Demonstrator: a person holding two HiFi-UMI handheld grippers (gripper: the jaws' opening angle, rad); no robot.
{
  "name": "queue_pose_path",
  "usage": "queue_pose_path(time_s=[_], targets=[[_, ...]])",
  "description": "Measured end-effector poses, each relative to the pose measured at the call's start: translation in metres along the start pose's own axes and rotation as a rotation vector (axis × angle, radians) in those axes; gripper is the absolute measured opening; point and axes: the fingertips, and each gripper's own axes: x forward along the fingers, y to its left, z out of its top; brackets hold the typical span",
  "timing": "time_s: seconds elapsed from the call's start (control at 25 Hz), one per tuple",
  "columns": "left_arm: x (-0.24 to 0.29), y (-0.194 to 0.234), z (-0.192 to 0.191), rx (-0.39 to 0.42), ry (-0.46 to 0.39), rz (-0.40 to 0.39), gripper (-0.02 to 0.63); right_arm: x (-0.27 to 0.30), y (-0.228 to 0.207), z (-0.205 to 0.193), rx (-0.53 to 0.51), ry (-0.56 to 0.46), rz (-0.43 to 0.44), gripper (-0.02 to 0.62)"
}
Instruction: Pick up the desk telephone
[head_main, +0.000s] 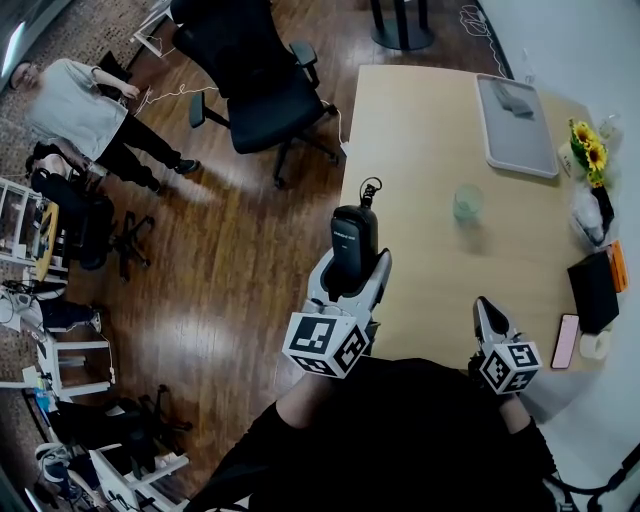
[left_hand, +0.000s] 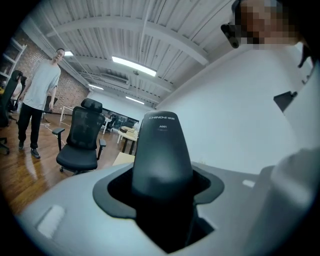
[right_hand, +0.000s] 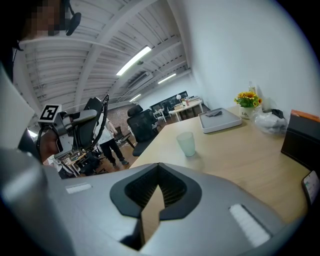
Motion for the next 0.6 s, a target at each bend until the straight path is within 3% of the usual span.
queue_pose_path(time_s=[0.6], targets=[[0.007, 0.002, -0.013, 0.013, 0.037, 0.013, 0.262, -0.004, -0.003, -0.003, 0.001, -0.001, -0.005, 0.000]])
